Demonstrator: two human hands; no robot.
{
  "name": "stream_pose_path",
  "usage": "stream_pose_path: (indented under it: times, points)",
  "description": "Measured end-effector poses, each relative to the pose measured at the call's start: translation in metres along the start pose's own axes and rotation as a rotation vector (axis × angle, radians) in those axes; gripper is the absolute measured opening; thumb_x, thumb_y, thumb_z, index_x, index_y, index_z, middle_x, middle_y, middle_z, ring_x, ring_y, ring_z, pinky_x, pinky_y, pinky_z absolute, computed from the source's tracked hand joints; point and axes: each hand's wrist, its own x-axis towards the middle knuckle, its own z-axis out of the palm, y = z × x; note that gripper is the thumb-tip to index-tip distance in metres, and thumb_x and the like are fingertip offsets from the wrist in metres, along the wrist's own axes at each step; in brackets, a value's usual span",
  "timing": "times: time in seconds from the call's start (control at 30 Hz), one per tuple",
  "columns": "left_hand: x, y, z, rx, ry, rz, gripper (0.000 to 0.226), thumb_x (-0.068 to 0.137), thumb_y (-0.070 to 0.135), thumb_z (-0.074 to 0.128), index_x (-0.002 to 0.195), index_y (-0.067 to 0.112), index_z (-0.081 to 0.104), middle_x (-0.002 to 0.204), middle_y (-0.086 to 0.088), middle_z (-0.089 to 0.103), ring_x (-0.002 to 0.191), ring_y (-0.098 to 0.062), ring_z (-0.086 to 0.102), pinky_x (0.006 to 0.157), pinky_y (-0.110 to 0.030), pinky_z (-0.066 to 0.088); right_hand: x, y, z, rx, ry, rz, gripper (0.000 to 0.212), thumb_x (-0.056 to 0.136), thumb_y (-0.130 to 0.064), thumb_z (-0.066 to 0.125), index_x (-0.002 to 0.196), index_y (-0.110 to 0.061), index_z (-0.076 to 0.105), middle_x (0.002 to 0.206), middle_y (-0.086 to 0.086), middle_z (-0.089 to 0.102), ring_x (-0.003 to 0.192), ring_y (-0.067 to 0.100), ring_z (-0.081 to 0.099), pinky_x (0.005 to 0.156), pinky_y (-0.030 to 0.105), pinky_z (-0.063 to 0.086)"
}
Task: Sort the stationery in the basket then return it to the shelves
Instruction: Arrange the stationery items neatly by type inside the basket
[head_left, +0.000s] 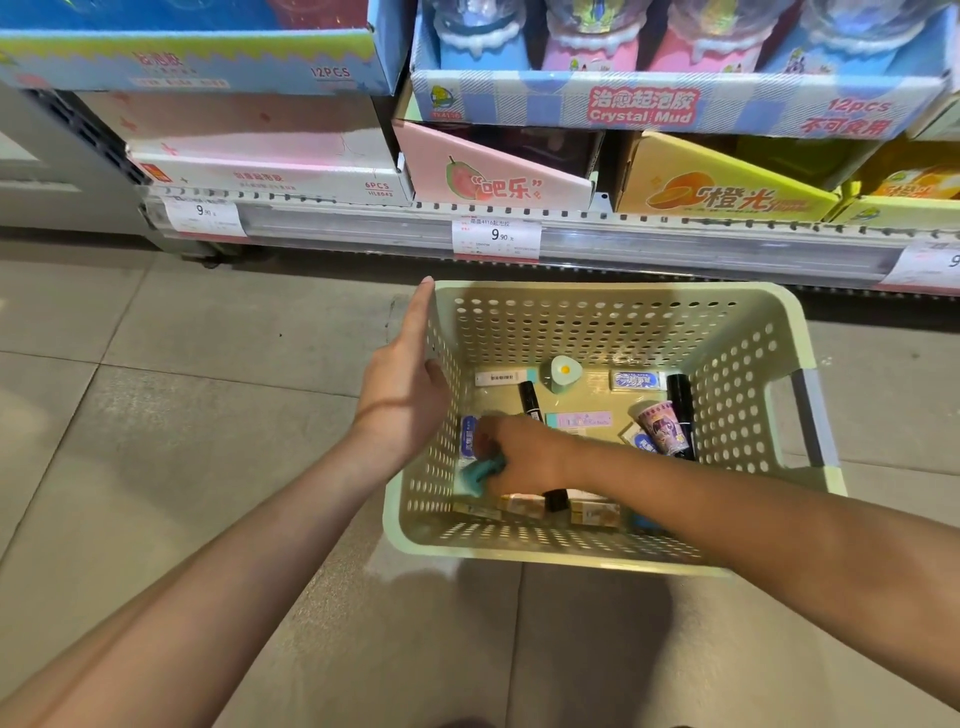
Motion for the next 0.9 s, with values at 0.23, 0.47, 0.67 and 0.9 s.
stream_pose_path:
  times: [0.23, 0.47, 0.67, 0.9]
  points:
    - [-0.002, 0.003, -0.002, 0.004, 0.0, -0.004, 0.077, 0.089, -0.003, 0.041, 0.148, 0.034, 0.009, 0.092, 0.001, 0.053, 0.062, -0.003, 0.044, 0.068, -0.024, 0.037, -0.017, 0.009, -0.022, 0.243, 0.009, 0.066, 0.056, 0.082, -0.008, 0.065, 0.135, -0.012, 0.046, 0.125, 0.007, 0.054, 0.109, 0.02, 0.054, 0.089, 0.025, 0.044]
    - [-0.001, 0.003, -0.001, -0.005, 0.002, -0.02, 0.078, 0.089, -0.002, 0.042, 0.147, 0.038, 0.009, 0.093, 0.0, 0.053, 0.073, -0.014, 0.049, 0.07, -0.026, 0.038, -0.037, 0.023, -0.036, 0.47, 0.096, 0.031, 0.042, 0.077, 0.002, 0.071, 0.115, -0.011, 0.058, 0.107, 0.017, 0.061, 0.095, 0.017, 0.056, 0.086, 0.023, 0.046]
    - [-0.003, 0.005, -0.003, -0.025, -0.005, -0.025, 0.077, 0.09, -0.004, 0.042, 0.148, 0.036, 0.01, 0.092, 0.002, 0.053, 0.064, -0.004, 0.046, 0.072, -0.025, 0.038, -0.052, 0.036, -0.037, 0.421, 0.276, 0.065, 0.041, 0.071, 0.004, 0.074, 0.099, -0.017, 0.053, 0.096, 0.002, 0.063, 0.091, 0.017, 0.059, 0.083, 0.03, 0.048]
    - [-0.002, 0.006, -0.001, -0.027, 0.006, -0.038, 0.077, 0.091, -0.002, 0.043, 0.148, 0.037, 0.01, 0.093, 0.003, 0.053, 0.071, -0.009, 0.048, 0.073, -0.025, 0.04, -0.07, 0.057, -0.05, 0.17, 0.604, 0.215, 0.035, 0.071, -0.009, 0.076, 0.099, -0.016, 0.056, 0.095, -0.001, 0.061, 0.084, 0.017, 0.056, 0.068, 0.024, 0.043]
